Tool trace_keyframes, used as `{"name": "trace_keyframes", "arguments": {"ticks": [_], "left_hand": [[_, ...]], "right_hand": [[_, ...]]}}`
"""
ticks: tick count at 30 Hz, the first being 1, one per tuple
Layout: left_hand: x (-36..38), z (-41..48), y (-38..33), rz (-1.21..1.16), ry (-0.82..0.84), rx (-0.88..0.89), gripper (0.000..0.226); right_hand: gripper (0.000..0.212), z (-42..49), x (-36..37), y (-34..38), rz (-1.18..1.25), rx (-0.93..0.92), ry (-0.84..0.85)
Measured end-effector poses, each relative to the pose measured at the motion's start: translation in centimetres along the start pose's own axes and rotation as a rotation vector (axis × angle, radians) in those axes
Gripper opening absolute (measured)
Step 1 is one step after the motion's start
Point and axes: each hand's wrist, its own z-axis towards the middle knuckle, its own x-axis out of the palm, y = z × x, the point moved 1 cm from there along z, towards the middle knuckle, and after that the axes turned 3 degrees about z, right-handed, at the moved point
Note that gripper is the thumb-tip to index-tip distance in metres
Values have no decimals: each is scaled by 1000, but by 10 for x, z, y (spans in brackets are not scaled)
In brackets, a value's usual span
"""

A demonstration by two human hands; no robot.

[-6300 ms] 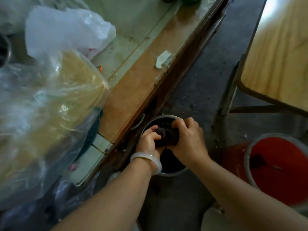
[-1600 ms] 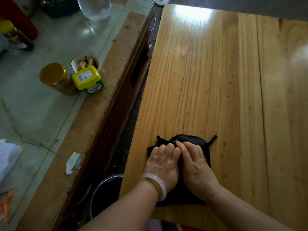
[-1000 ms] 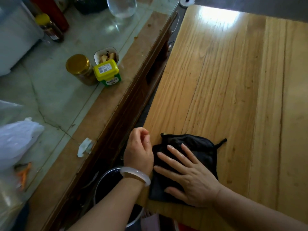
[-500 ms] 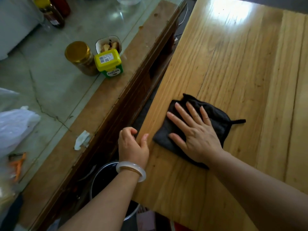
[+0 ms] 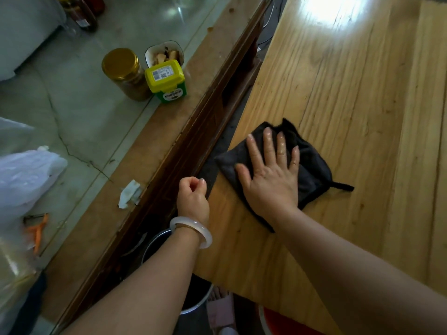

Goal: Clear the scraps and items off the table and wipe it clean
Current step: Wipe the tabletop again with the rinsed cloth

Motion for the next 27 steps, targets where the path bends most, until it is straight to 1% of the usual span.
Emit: {"name": "trace_keyframes", "arguments": {"ticks": [2,5,7,9,10,12,13,16,19,21,23,24,27], "left_hand": [[-3,3,3,-85,-14,-62,9],[-7,7,6,-332,-13,-213,15],[-9,13,7,-411,-2,-275,16],[-12,20,9,-359,50,-284,18],[-14,21,9,-252,85,-265,16],[-16,21,6,18,133,-196,20],[-17,20,5,114,117,-158,21],[-14,12,-2,219,-38,-32,16],[-8,3,-5,304,-154,160,9],[-3,-3,-8,392,-183,354,7],[7,-10,-13,458,-174,524,9],[12,-12,-15,484,-155,581,10],[32,-15,-21,528,-91,672,10]], "right_hand": [[65,-18,6,9,-8,-101,19],[65,-44,17,17,6,-225,33],[64,-60,20,20,8,-304,49],[64,-74,23,20,1,-405,80],[63,-81,23,20,4,-469,98],[63,-91,23,15,9,-628,146],[62,-95,24,13,-3,-722,174],[63,-100,24,2,-71,-966,244],[64,-97,21,-11,-106,-1088,317],[61,-95,16,-24,-123,-1120,331],[59,-93,11,-42,-141,-1096,316],[58,-92,8,-51,-141,-1065,302],[59,-83,-2,-76,-119,-931,272]]}}
